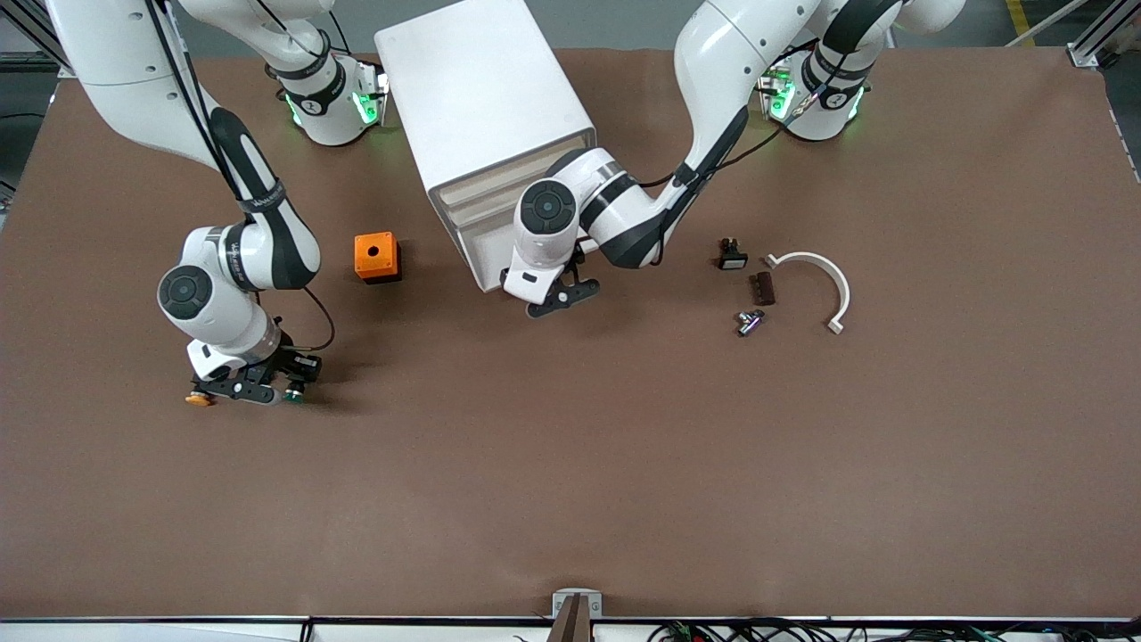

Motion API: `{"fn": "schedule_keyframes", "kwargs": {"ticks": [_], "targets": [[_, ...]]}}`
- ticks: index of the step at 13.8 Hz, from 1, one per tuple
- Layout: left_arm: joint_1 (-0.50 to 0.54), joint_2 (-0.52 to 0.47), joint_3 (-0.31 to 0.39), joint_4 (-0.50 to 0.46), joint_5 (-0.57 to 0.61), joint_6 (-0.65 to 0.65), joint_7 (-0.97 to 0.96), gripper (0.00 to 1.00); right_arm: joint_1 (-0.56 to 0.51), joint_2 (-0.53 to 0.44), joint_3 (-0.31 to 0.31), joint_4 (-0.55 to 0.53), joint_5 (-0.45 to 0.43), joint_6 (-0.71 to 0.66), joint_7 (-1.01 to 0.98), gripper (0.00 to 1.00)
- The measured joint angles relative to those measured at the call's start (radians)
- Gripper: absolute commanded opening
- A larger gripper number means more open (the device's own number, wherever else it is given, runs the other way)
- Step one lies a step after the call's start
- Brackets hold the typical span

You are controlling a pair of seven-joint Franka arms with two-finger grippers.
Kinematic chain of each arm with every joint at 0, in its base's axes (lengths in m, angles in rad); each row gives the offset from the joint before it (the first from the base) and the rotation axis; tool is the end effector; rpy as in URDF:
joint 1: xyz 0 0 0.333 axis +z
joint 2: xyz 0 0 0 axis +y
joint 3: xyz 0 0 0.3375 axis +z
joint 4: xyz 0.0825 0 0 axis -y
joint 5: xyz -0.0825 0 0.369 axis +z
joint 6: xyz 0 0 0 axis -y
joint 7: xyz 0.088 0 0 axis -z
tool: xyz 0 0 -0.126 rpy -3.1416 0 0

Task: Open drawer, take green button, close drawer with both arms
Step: 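Lower the green button beside the red button while the left gripper pushes the drawer, then open the right gripper and withdraw while the left gripper shuts the drawer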

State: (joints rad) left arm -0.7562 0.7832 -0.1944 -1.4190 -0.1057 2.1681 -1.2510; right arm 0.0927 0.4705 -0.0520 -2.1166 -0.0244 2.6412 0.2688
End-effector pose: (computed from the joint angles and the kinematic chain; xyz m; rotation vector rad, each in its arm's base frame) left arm 0.4412 -0.5792 0.2426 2.9781 0.6273 -0.3208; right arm 0.5852 0.0245 0.2054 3.0977 -0.3119 0.0924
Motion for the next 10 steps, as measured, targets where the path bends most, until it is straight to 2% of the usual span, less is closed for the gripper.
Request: {"fn": "schedule_keyframes", "kwargs": {"ticks": [5,6,7,10], "targets": [[-0.02,0.0,-0.001,-0.001,-0.054,0.0,0.0,1.0,0.005,0.013,0.0,0.0,0.0,0.018,0.0,0.0],[-0.024,0.0,-0.001,-0.001,-0.072,0.0,0.0,1.0,0.005,0.016,0.0,0.0,0.0,0.019,0.0,0.52],[-0.029,0.0,-0.001,-0.001,-0.094,0.0,0.0,1.0,0.006,0.019,0.0,0.0,0.0,0.019,0.0,1.0],[-0.047,0.003,-0.001,-0.004,-0.134,0.0,0.0,1.0,0.007,0.02,0.0,0.002,0.0,0.017,0.0,1.0]]}}
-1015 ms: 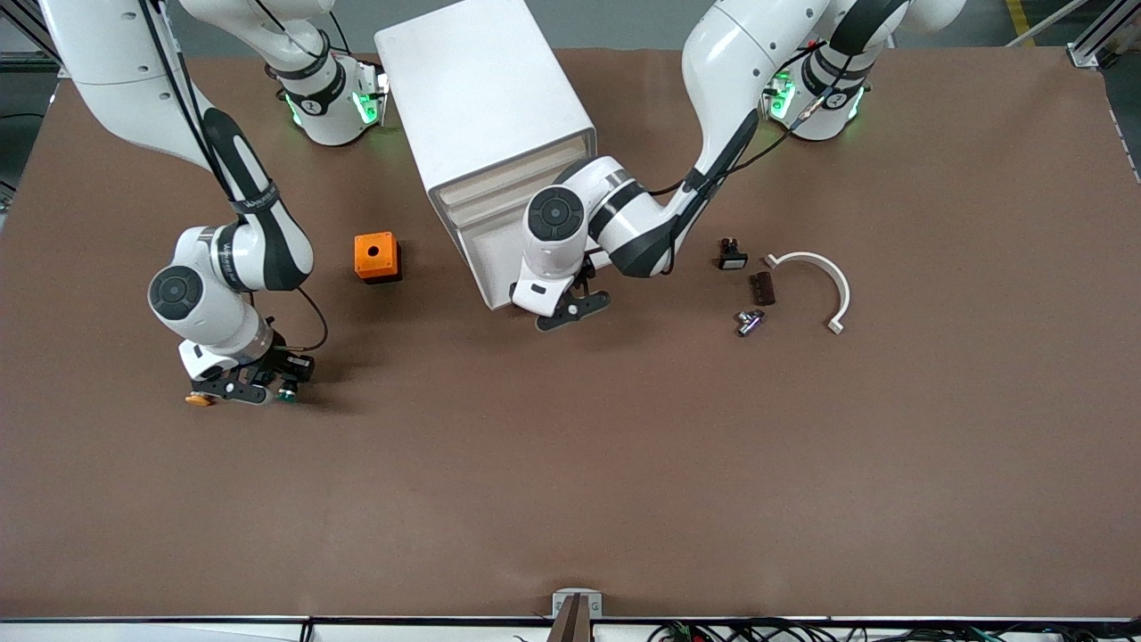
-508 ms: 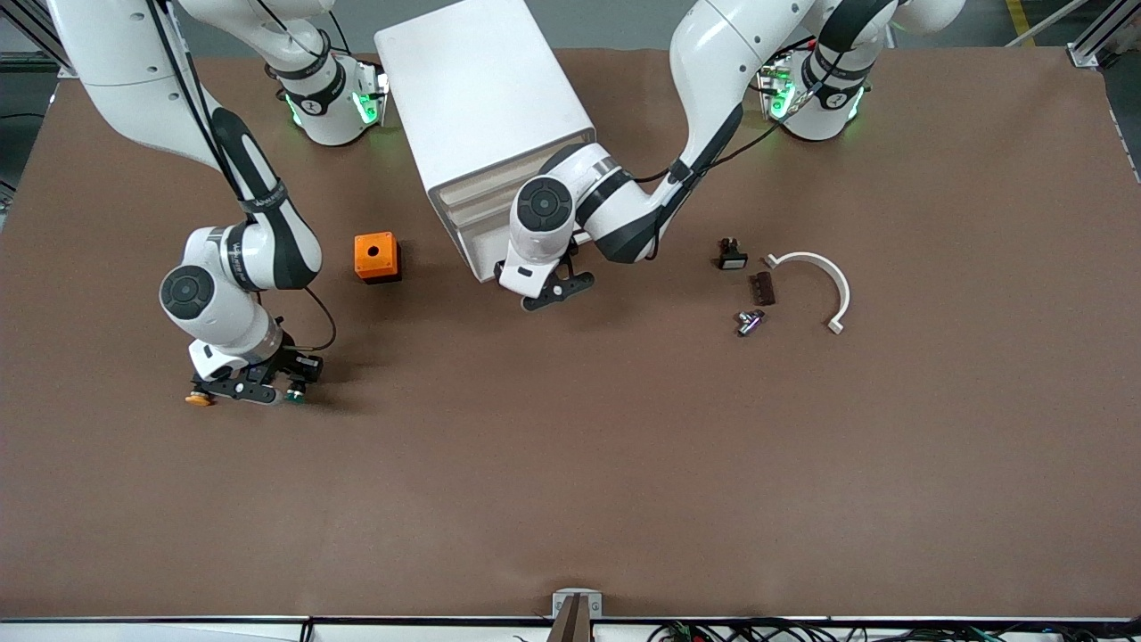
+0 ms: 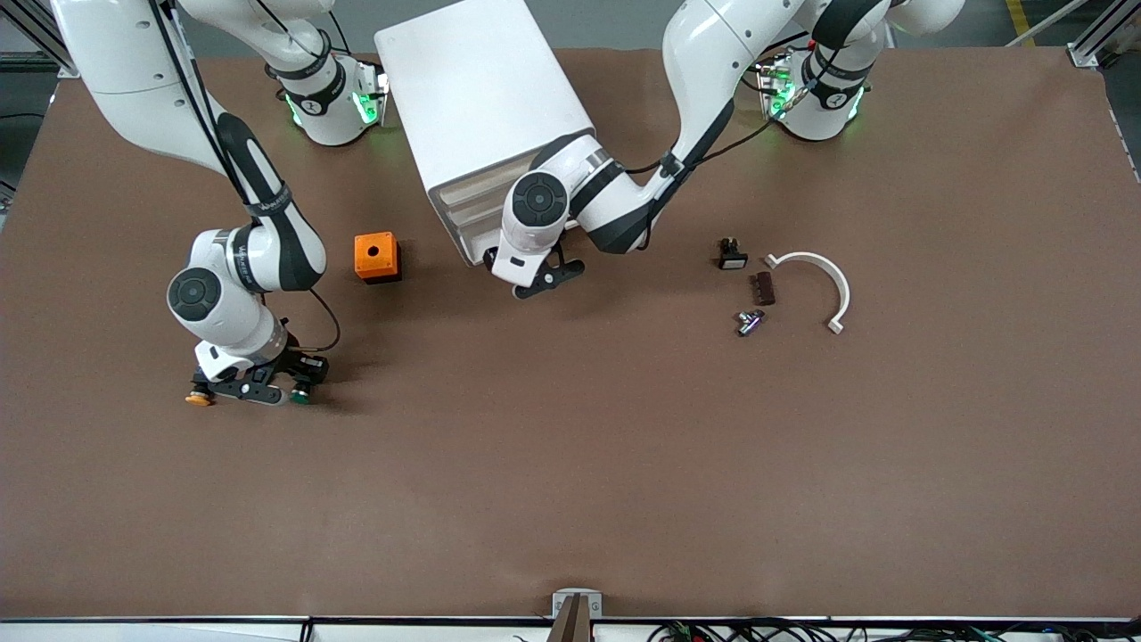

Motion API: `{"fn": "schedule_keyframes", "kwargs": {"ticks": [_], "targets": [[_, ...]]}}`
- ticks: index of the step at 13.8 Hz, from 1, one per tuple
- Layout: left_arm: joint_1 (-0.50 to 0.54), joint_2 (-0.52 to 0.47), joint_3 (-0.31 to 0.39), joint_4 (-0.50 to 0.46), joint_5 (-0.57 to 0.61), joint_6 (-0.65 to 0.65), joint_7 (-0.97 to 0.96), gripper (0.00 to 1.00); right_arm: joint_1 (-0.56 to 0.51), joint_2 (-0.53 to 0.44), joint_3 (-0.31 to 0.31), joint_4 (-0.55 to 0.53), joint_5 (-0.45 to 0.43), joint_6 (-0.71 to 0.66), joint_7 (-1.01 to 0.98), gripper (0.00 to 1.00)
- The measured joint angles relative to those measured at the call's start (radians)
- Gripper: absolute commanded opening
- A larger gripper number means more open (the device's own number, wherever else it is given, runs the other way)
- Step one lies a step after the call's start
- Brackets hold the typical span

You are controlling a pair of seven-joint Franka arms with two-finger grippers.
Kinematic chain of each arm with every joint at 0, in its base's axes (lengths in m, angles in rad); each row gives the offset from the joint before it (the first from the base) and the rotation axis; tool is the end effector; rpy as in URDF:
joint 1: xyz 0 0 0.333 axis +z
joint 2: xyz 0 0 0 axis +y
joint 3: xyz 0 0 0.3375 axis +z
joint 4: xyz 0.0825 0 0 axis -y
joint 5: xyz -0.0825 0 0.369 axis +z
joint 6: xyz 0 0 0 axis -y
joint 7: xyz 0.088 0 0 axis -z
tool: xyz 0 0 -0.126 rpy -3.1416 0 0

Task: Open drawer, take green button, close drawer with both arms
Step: 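Open the right gripper and withdraw while the left gripper shuts the drawer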

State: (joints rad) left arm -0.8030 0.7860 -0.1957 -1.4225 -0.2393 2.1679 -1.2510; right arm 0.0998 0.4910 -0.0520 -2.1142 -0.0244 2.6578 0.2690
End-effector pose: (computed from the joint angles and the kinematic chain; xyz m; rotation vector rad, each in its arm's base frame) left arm 0.4068 -0.6035 0.2412 2.9143 0.6604 -0.4750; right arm 0.5853 0.0287 0.1959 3.0983 -0.3001 0.0904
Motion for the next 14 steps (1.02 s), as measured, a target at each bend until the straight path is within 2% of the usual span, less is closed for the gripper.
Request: {"fn": "schedule_keyframes", "kwargs": {"ticks": [2,3,6,14], "targets": [[-0.013,0.008,0.0,-0.001,-0.008,0.0,0.0,1.0,0.0,-0.001,-0.001,0.028,0.0,-0.055,-0.001,1.0],[-0.02,0.012,-0.001,-0.001,-0.017,0.0,0.0,1.0,0.0,-0.004,-0.001,0.063,0.0,-0.124,-0.001,1.0],[-0.034,0.022,-0.001,-0.001,-0.044,0.0,0.0,1.0,0.0,-0.026,-0.001,0.209,0.0,-0.374,-0.002,1.0],[-0.033,0.024,-0.001,0.004,-0.058,0.001,0.0,1.0,-0.009,-0.048,-0.006,0.626,0.0,-0.868,-0.032,1.0]]}}
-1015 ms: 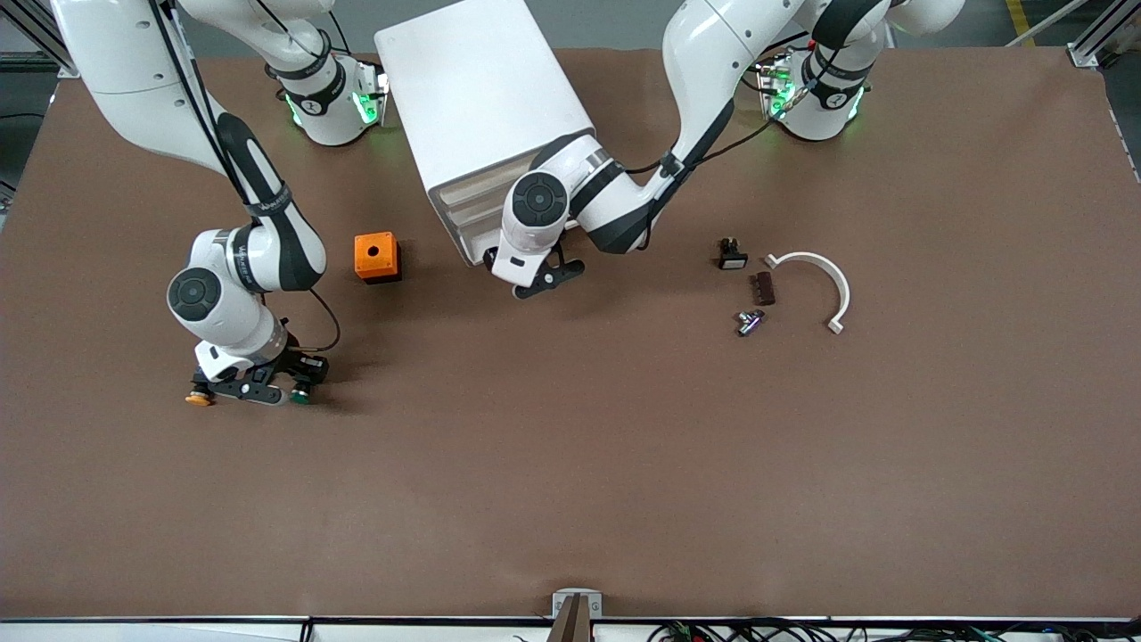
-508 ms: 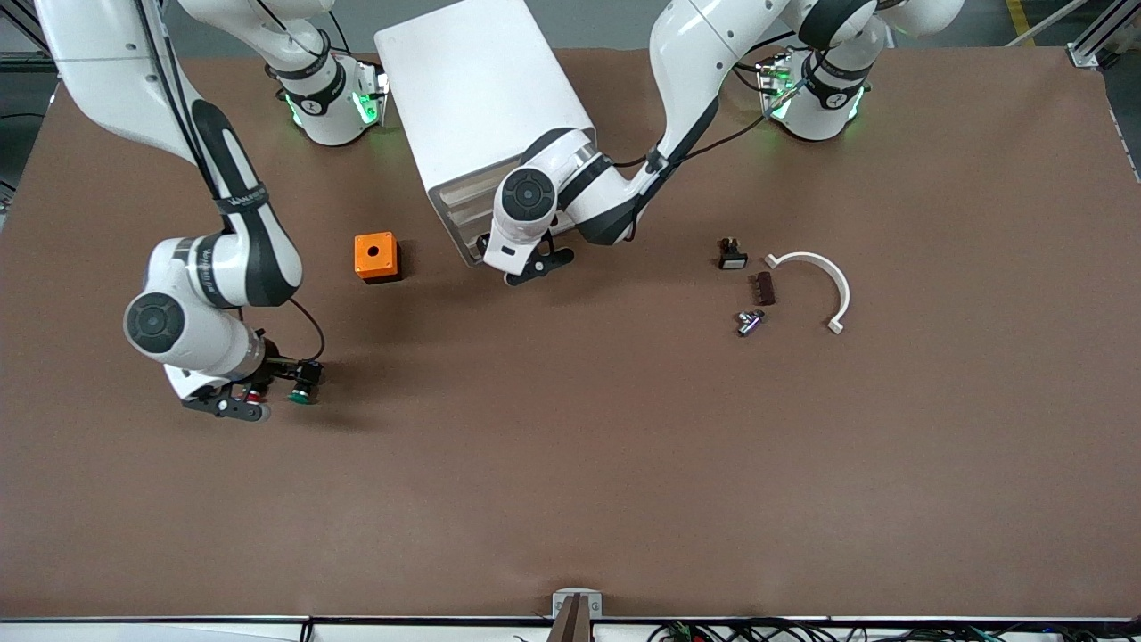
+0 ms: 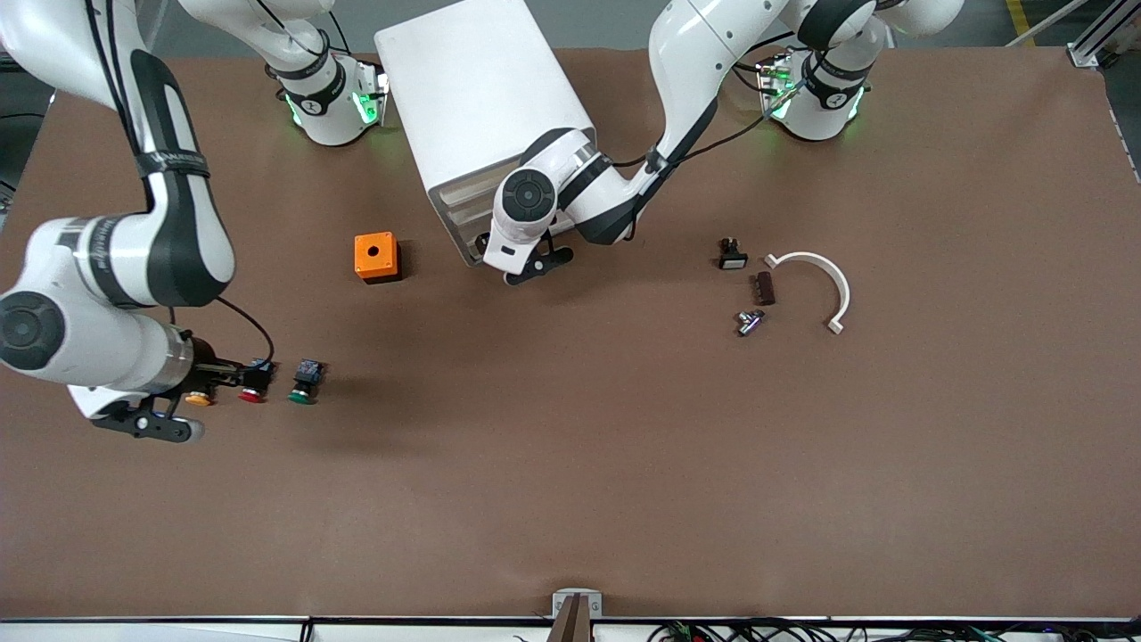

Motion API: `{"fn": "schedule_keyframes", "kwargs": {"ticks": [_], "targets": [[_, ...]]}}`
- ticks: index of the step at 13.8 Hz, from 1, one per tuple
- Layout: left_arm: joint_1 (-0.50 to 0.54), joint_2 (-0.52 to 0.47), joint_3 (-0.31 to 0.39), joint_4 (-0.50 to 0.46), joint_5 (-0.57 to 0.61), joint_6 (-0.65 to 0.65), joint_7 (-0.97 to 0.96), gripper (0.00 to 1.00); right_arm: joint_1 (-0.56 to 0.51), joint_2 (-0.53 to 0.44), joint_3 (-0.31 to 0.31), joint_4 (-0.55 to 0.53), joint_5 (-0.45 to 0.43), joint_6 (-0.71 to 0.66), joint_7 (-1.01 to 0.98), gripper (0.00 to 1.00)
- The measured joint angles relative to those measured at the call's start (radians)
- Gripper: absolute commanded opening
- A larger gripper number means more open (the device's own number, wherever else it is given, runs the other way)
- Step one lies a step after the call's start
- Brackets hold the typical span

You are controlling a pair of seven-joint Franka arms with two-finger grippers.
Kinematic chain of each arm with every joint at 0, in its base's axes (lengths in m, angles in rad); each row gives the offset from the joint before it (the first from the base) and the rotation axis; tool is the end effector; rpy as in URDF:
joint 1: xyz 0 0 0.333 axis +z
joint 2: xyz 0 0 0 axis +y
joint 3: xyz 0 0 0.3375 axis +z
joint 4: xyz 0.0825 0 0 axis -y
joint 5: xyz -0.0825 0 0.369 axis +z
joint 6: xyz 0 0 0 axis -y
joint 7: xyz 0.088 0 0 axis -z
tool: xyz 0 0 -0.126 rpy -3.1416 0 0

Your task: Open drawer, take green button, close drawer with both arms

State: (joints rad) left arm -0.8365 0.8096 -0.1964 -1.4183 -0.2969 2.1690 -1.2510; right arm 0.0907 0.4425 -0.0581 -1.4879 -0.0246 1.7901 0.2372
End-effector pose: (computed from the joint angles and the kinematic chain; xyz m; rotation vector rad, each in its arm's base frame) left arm 0.3833 -0.6183 0.2273 2.9011 0.6643 -0.5570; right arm 0.6625 0.0248 0.4135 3.0534 -0.2967 -0.2025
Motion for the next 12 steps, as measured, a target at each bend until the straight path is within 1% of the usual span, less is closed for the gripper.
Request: {"fn": "schedule_keyframes", "kwargs": {"ticks": [4,6,9,12], "targets": [[0.02,-0.011,0.012,0.02,0.0,0.008,0.0,1.0,-0.021,0.0,-0.004,0.112,0.0,-0.184,-0.096,1.0],[0.064,-0.032,0.017,0.025,0.0,0.008,0.0,1.0,-0.045,-0.018,-0.006,0.164,0.0,-0.278,-0.114,1.0],[0.139,-0.073,0.019,0.029,0.001,0.008,0.0,1.0,-0.059,-0.112,-0.008,0.194,0.0,-0.387,-0.127,1.0],[0.208,-0.11,0.02,0.029,0.001,0.007,0.0,1.0,-0.061,-0.211,-0.008,0.173,0.0,-0.439,-0.127,1.0]]}}
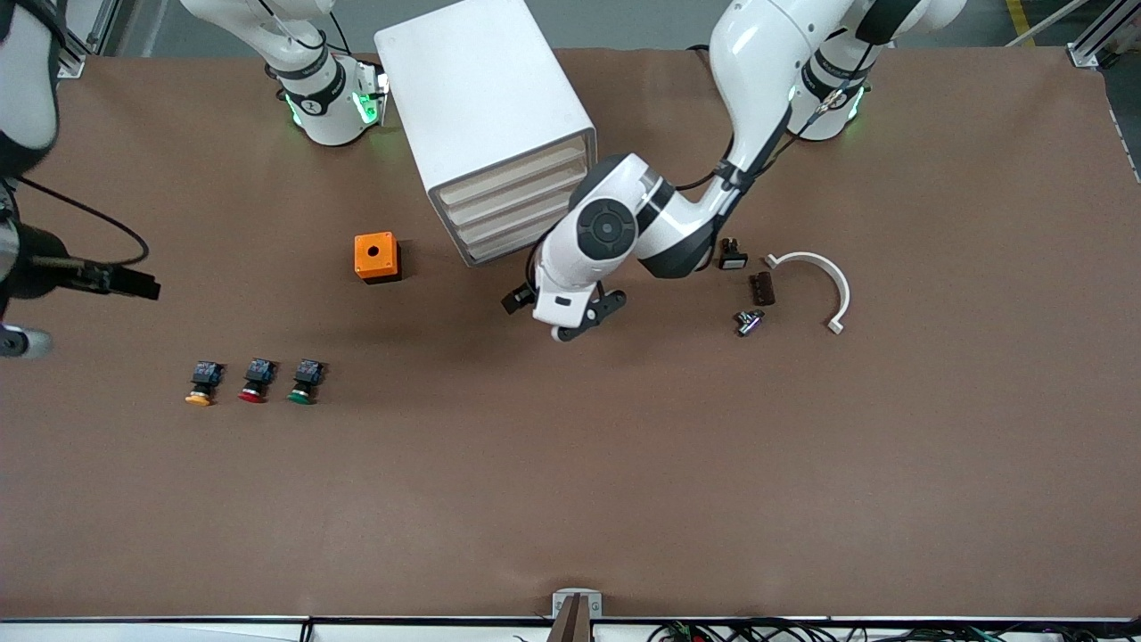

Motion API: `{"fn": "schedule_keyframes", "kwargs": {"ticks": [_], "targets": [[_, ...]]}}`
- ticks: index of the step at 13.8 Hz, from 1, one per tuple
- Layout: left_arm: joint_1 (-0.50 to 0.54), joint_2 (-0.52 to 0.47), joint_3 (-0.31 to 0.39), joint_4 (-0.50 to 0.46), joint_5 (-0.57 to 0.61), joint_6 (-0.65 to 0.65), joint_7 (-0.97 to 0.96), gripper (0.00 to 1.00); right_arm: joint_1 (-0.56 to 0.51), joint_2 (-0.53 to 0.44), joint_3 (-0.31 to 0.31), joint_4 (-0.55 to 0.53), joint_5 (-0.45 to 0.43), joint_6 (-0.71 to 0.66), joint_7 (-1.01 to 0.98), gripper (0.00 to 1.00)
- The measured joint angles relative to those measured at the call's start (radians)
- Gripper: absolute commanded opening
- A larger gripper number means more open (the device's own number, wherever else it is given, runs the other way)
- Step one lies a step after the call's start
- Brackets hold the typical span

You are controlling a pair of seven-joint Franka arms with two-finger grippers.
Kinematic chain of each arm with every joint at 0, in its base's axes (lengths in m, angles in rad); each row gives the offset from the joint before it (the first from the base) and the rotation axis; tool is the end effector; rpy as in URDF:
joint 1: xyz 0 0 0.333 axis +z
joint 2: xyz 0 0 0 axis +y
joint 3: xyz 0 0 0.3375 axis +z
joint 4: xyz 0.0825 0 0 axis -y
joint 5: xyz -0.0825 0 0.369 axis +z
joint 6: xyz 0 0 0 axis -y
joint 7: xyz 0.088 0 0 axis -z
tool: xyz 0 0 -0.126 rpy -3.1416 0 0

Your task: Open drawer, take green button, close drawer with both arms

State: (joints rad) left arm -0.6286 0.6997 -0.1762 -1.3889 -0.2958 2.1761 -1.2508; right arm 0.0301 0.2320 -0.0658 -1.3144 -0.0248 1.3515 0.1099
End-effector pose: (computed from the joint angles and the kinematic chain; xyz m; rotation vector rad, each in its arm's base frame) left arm 0.5237 -0.5257 0.3189 2.7013 0.9116 -0.3772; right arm 0.5862 -0.0195 0.5937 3.0717 -0.2283 -0.2978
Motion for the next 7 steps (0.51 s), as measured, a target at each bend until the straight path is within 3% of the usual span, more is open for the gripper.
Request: {"fn": "schedule_keyframes", "kwargs": {"ticks": [5,7], "targets": [[0.131,-0.037,0.002,0.0,0.026,0.0,0.001,1.0,-0.011,-0.227,-0.001,-0.282,0.0,0.108,-0.006,1.0],[0.182,-0.048,0.001,-0.001,0.075,-0.006,0.001,1.0,-0.011,-0.289,0.001,-0.34,0.0,0.135,-0.008,1.0]]}}
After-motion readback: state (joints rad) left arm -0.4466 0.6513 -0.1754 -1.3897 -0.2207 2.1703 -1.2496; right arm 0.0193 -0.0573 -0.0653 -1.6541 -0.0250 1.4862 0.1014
